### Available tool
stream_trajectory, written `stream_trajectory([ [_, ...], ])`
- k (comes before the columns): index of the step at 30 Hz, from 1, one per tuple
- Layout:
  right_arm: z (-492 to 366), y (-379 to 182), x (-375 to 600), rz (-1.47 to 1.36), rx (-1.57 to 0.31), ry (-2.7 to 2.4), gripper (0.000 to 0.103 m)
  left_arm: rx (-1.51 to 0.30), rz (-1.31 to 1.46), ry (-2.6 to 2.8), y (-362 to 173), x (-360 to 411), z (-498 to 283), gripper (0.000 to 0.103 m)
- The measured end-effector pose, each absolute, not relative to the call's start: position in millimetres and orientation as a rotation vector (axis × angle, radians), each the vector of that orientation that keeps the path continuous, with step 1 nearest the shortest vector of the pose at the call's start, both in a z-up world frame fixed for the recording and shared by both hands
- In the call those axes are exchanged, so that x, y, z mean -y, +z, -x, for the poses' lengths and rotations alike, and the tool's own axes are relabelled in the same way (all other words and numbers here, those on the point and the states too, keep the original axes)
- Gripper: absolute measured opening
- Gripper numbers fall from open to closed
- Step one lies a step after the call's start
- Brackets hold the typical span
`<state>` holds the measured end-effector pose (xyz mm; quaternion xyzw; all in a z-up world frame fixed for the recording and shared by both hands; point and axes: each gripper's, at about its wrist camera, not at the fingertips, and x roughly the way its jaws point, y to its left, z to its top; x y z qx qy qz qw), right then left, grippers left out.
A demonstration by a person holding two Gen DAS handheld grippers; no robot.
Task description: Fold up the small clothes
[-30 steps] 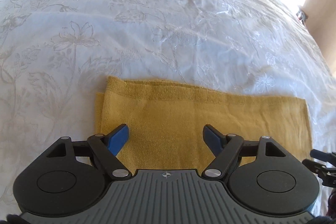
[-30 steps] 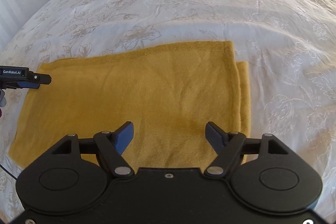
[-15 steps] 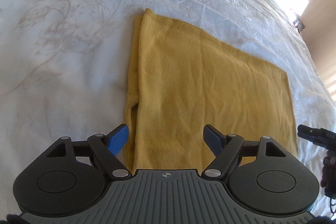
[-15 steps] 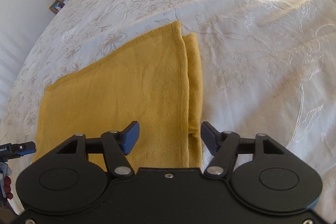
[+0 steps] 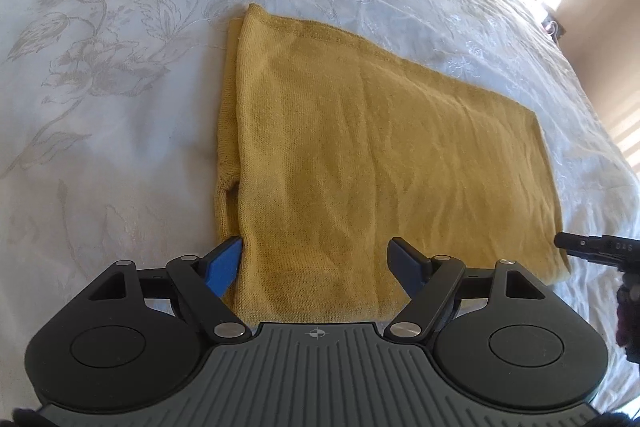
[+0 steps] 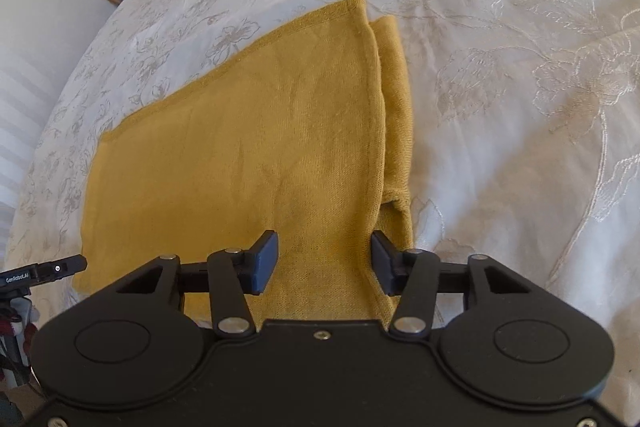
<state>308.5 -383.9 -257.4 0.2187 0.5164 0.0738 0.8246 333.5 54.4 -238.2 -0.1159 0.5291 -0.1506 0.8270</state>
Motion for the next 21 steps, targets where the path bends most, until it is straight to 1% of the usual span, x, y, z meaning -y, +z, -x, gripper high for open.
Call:
stream_trajectory([
  [3, -308.3, -259.2, 386.6, -0.485, -1.103, 0.133, 0.040, -1.144, 0.256, -0.321, -241.4, -53.8, -335.9, 0.076],
  [4, -307.7, -259.2, 388.2, -0.493, -1.101, 0.129, 0.034, -1.148, 0.259, -0.319, -241.5, -54.4, -335.9, 0.074],
  [5, -306.7, -258.7, 389.7, -0.498, -1.097, 0.125, 0.025, -1.149, 0.260, -0.315, -241.3, -54.8, -335.9, 0.068],
  [6, -305.4, -258.1, 391.0, -0.503, -1.095, 0.124, 0.021, -1.152, 0.261, -0.311, -240.8, -55.6, -334.8, 0.066],
  [7, -304.2, -257.3, 391.9, -0.505, -1.091, 0.123, 0.017, -1.155, 0.264, -0.310, -240.3, -56.7, -334.0, 0.060],
  [8, -303.6, -256.3, 392.3, -0.507, -1.089, 0.125, 0.015, -1.157, 0.270, -0.316, -239.8, -58.0, -333.0, 0.057],
  [10, -301.8, -255.7, 393.2, -0.510, -1.091, 0.124, 0.016, -1.177, 0.285, -0.322, -241.0, -59.4, -332.4, 0.057],
  [11, -301.0, -256.0, 393.8, -0.517, -1.091, 0.117, 0.023, -1.194, 0.292, -0.323, -242.8, -59.9, -332.6, 0.057],
  [14, -298.9, -259.9, 396.5, -0.551, -1.097, 0.100, 0.024, -1.216, 0.309, -0.341, -247.4, -61.0, -332.8, 0.056],
  [15, -298.2, -261.1, 396.8, -0.560, -1.099, 0.101, 0.024, -1.210, 0.309, -0.349, -247.3, -61.8, -332.1, 0.051],
  [16, -297.9, -261.2, 396.9, -0.568, -1.099, 0.106, 0.024, -1.208, 0.306, -0.356, -246.9, -62.8, -331.8, 0.027],
  [17, -297.2, -259.6, 396.9, -0.579, -1.097, 0.118, 0.014, -1.220, 0.295, -0.348, -246.5, -63.8, -332.3, 0.006],
  [18, -296.2, -256.4, 397.1, -0.588, -1.092, 0.131, 0.011, -1.226, 0.292, -0.348, -245.2, -65.5, -332.4, 0.006],
  [21, -288.4, -237.1, 404.6, -0.619, -1.053, 0.140, 0.010, -1.209, 0.305, -0.389, -231.7, -72.8, -329.4, 0.006],
])
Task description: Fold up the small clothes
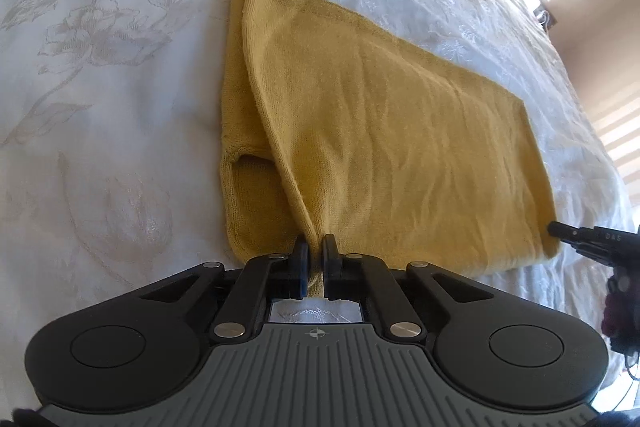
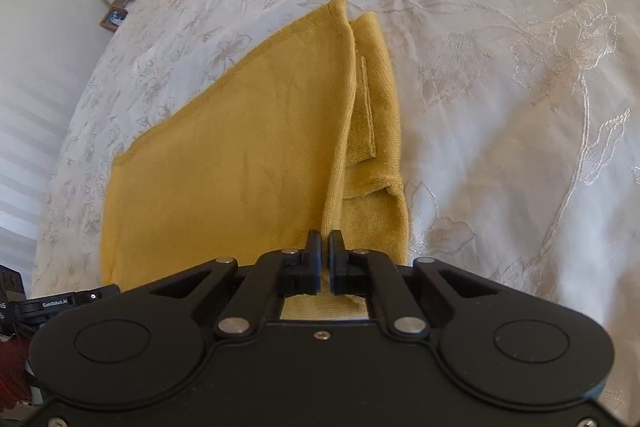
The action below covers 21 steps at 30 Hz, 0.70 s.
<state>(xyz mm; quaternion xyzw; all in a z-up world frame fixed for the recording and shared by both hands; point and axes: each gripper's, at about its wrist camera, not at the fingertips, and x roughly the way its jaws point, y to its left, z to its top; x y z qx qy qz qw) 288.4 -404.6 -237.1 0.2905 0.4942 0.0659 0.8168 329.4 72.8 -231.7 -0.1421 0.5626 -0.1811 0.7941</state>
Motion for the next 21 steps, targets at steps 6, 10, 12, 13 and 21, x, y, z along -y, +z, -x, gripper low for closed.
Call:
stream_trajectory([
  [6, -269.5, -234.9, 420.7, -0.565, -1.103, 0.067, 0.009, -1.212, 0.297, -0.417, -221.3, -83.7, -320.7, 0.006],
  [10, -270.9, -263.1, 416.9, -0.513, -1.196, -0.031, 0.016, -1.265, 0.188, -0.356, -241.5, -77.0, -323.2, 0.007],
  [12, -268.2, -264.9, 413.3, -0.502, -1.187, -0.062, 0.017, -1.276, 0.198, -0.338, -246.3, -77.1, -323.8, 0.009],
  [13, -266.6, -263.5, 411.4, -0.500, -1.177, -0.069, 0.021, -1.272, 0.210, -0.330, -245.8, -77.5, -322.5, 0.013],
  [21, -244.1, -261.7, 387.5, -0.452, -1.179, -0.103, 0.082, -1.255, 0.113, -0.295, -249.9, -61.0, -290.9, 0.087],
])
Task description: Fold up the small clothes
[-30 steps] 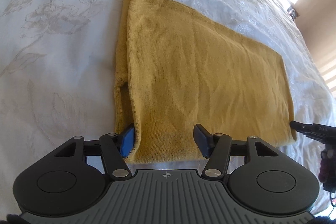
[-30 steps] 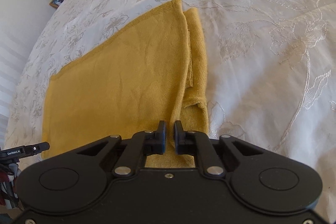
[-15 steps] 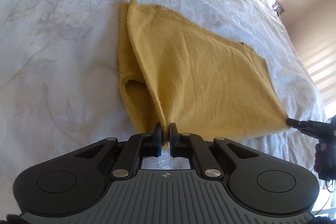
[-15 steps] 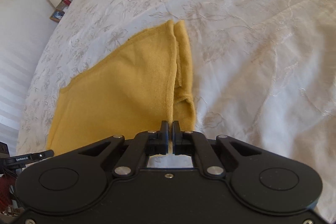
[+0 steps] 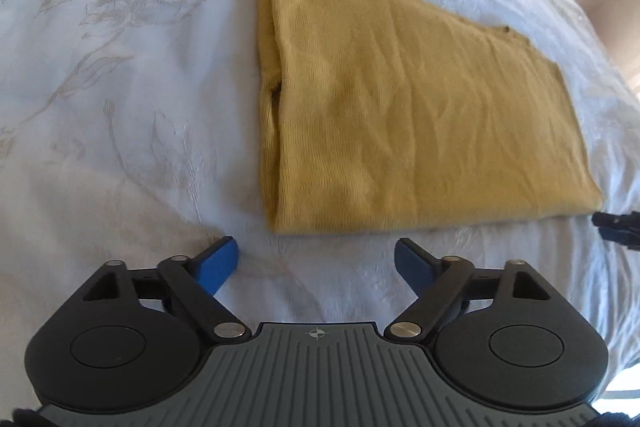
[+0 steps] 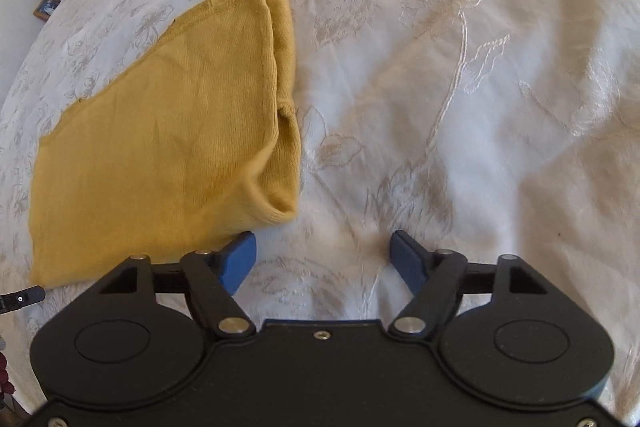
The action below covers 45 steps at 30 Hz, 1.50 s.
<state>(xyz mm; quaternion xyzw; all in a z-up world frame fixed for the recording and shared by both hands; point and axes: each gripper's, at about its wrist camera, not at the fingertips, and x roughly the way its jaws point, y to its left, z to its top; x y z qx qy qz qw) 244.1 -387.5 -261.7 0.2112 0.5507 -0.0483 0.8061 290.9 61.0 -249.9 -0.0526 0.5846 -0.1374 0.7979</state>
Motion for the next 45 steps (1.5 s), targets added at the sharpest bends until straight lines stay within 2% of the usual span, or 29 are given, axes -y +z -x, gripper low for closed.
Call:
stream_trajectory([
  [3, -235.9, -267.3, 376.0, -0.435, -1.207, -0.104, 0.097, -1.248, 0.060, -0.275, -255.6, -49.2, -272.9, 0.093],
  [4, -232.2, -269.2, 371.9, -0.431, -1.221, -0.103, 0.102, -1.250, 0.061, -0.277, -256.9, -46.4, -268.7, 0.101],
  [12, -221.7, -277.3, 346.2, -0.297, -1.236, -0.101, 0.103, -1.260, 0.029, -0.188, -265.2, -27.1, -253.7, 0.103],
  [19, -224.4, -279.9, 346.0, -0.290, -1.239, -0.102, 0.103, -1.268, -0.023, -0.137, -271.6, -7.8, -260.7, 0.103],
  [24, -219.9, -278.1, 346.4, -0.285, -1.243, -0.091, 0.103, -1.350, -0.042, -0.120, -276.2, 10.1, -282.5, 0.103],
  [27, -222.3, -278.1, 349.6, -0.286, -1.253, -0.079, 0.103, -1.435, -0.036, -0.084, -273.7, 16.6, -301.0, 0.102],
  [29, -225.6, -279.1, 351.6, -0.287, -1.261, -0.069, 0.103, -1.428, -0.016, -0.082, -262.5, 22.6, -305.5, 0.083],
  [30, -226.5, -280.0, 352.7, -0.287, -1.262, -0.064, 0.103, -1.416, -0.002, -0.097, -254.7, 26.4, -305.6, 0.080],
  [38, -221.4, -281.7, 357.5, -0.270, -1.245, -0.011, 0.103, -1.229, -0.019, -0.179, -187.9, 65.2, -311.4, 0.078],
  [45, -223.3, -280.1, 379.0, -0.356, -1.272, 0.077, 0.103, -1.160, 0.000, -0.125, -177.5, 81.3, -367.2, 0.078],
])
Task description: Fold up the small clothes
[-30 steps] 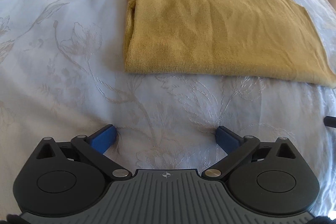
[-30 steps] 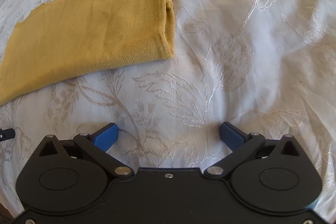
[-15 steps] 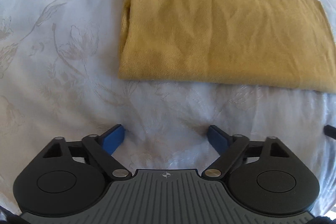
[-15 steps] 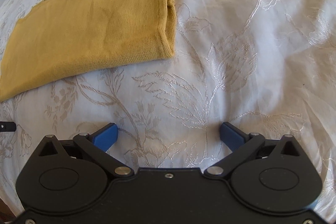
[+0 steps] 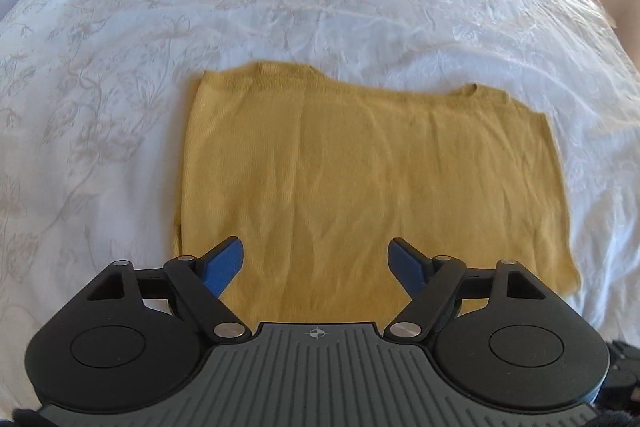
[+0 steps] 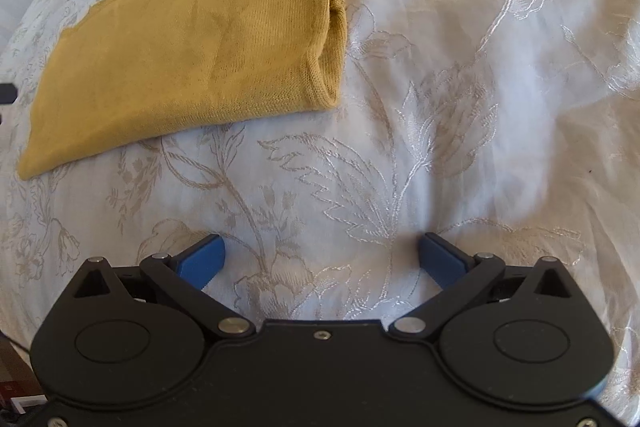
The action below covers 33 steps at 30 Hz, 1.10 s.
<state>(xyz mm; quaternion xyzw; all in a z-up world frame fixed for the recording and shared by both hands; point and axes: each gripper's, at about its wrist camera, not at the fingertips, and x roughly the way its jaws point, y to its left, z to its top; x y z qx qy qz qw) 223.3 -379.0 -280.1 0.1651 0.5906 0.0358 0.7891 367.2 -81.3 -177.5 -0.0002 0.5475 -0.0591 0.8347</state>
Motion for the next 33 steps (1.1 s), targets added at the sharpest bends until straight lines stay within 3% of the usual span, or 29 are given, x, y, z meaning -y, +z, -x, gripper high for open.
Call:
stream_trajectory([
  [18, -265.6, -237.2, 424.4, -0.471, -1.032, 0.136, 0.099, -1.258, -0.083, -0.026, -242.3, 133.9, -469.6, 0.078],
  [28, -321.6, -259.4, 435.9, -0.607, -1.033, 0.228, 0.099, -1.281, -0.098, -0.027, -265.1, 130.9, -473.7, 0.098],
  [33, -343.6, -286.7, 440.8, -0.734, -1.074, 0.267, 0.100, -1.282, -0.093, -0.042, -267.4, 129.8, -475.5, 0.103],
])
